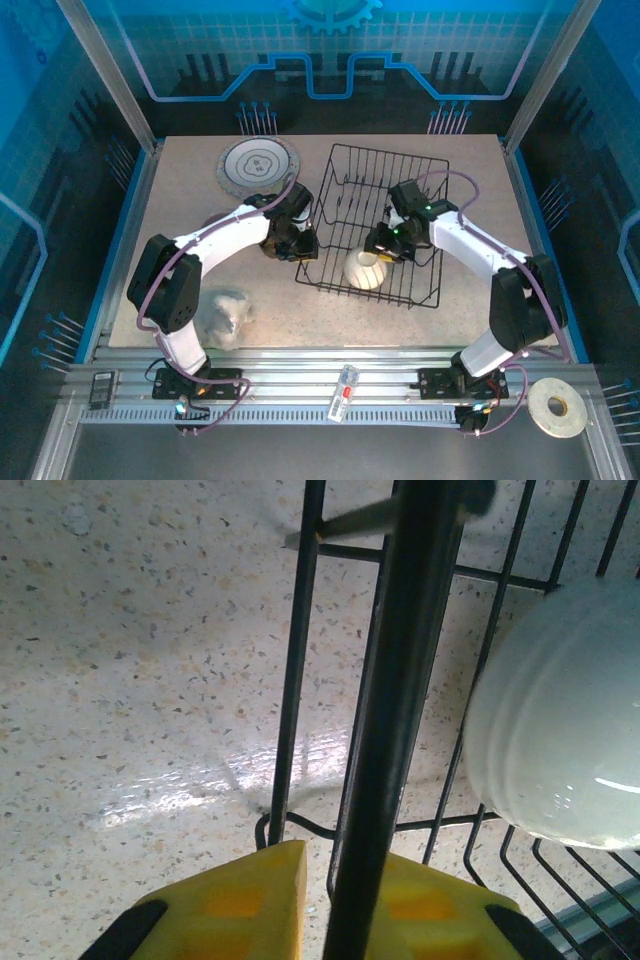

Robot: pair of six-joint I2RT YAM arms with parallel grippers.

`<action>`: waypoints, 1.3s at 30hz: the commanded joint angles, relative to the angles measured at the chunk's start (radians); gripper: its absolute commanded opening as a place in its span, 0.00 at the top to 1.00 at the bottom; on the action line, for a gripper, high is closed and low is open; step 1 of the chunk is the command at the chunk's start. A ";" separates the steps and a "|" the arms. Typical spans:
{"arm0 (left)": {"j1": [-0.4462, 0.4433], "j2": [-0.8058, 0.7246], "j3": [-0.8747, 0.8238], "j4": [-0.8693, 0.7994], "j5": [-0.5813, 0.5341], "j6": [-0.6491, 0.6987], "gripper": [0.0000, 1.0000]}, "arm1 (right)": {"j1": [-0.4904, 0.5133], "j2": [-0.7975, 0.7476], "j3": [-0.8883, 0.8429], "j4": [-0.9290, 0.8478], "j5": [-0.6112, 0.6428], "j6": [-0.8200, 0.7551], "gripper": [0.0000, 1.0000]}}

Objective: Unload the mixed dishes from the dish rack

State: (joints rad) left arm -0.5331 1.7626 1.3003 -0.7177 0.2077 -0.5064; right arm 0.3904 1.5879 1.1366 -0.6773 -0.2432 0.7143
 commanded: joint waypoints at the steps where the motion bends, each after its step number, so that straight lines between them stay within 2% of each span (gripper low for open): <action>1: -0.021 0.012 0.025 0.019 0.053 -0.029 0.82 | 0.012 0.035 0.029 -0.023 0.006 -0.007 0.57; 6: -0.019 0.004 0.026 0.015 0.050 -0.030 0.81 | -0.014 0.000 0.064 -0.081 0.007 -0.046 0.55; 13: -0.018 0.011 0.022 0.018 0.058 -0.037 0.81 | -0.031 -0.002 0.044 -0.089 -0.006 -0.086 0.40; 29: -0.014 0.012 0.016 0.014 0.057 -0.058 0.81 | -0.036 0.046 -0.059 -0.016 -0.026 -0.085 0.41; 39: -0.014 -0.021 -0.006 0.014 0.043 -0.067 0.80 | -0.062 0.020 -0.167 0.043 -0.048 -0.066 0.55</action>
State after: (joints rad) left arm -0.5362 1.7676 1.3003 -0.7113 0.2256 -0.5514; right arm 0.3424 1.5829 1.0355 -0.5922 -0.3374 0.6403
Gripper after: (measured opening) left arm 0.198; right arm 0.466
